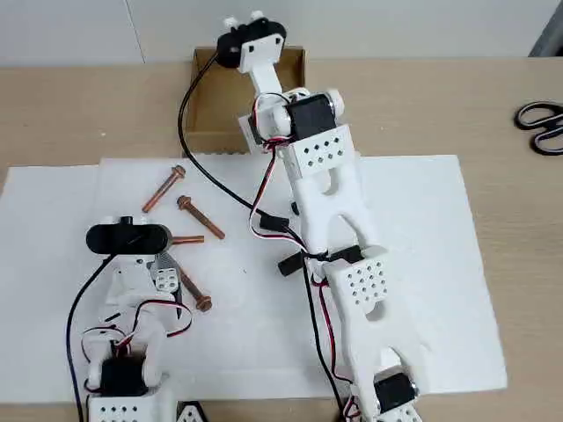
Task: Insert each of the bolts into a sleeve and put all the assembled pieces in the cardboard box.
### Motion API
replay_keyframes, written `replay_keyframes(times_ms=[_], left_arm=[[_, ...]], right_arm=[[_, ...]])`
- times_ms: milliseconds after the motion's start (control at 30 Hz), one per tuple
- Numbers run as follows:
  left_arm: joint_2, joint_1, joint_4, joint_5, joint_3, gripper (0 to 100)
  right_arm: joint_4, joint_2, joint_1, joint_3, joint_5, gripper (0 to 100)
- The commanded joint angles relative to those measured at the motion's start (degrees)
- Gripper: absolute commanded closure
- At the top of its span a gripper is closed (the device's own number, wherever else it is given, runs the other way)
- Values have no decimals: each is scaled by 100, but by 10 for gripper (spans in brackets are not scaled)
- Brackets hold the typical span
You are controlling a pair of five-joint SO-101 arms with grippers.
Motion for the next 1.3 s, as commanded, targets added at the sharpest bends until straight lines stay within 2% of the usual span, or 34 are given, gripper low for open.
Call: replay_keyframes(times_ms=[0,167,367,567,767,867,1033,1267], left_arm=[[-53,-26,0,-18,-40,994],[-53,-26,0,-18,-40,994],[-53,-35,0,-18,-40,994],[-53,-35,0,-18,-40,994],[-53,-26,0,-18,-40,994],[-53,-26,0,-18,-40,994],[-53,-26,0,-18,-40,994],[-53,-35,0,-18,-40,994]], right_arm=[[145,-163,57,-70,-79,995],[215,-374,13,677,-88,995],[180,-1815,-180,3042,-62,991],[145,-2809,-145,4818,897,991],[145,-3090,-136,5143,2602,990],[136,-3081,-145,5143,2910,969],[127,-3037,-145,5248,3385,855],[92,-2642,-189,5275,3780,853]])
